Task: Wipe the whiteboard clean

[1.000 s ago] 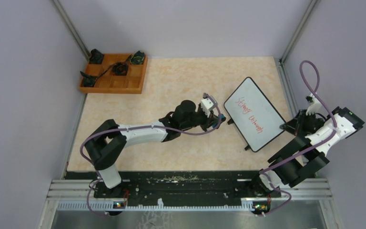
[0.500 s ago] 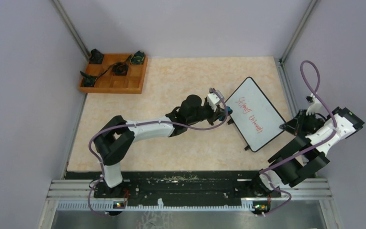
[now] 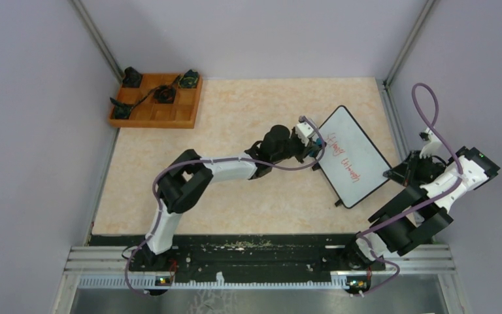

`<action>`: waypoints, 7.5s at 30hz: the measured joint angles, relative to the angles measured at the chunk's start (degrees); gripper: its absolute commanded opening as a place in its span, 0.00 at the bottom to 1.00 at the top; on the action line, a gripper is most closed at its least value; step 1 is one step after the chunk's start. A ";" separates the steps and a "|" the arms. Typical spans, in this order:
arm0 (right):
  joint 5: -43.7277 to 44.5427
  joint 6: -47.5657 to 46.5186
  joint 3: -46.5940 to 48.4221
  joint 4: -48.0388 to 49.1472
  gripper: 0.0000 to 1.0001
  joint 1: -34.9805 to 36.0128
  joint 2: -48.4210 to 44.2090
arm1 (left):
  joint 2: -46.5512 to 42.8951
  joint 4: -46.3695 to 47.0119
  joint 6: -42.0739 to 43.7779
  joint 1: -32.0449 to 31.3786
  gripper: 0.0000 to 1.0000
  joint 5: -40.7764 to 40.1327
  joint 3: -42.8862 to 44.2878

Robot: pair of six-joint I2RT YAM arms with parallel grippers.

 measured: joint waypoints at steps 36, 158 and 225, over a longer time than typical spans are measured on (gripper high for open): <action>-0.44 -1.51 0.09 -0.98 0.00 -0.24 0.72 | 16.65 -17.16 1.42 5.79 0.00 14.93 31.89; -1.38 -6.58 -2.29 -1.70 0.00 -1.25 -1.18 | 16.59 -3.32 0.22 2.89 0.00 9.01 24.39; -0.76 -6.32 -3.52 -1.49 0.00 1.11 -3.65 | 16.57 -4.44 -3.48 5.53 0.00 8.87 22.62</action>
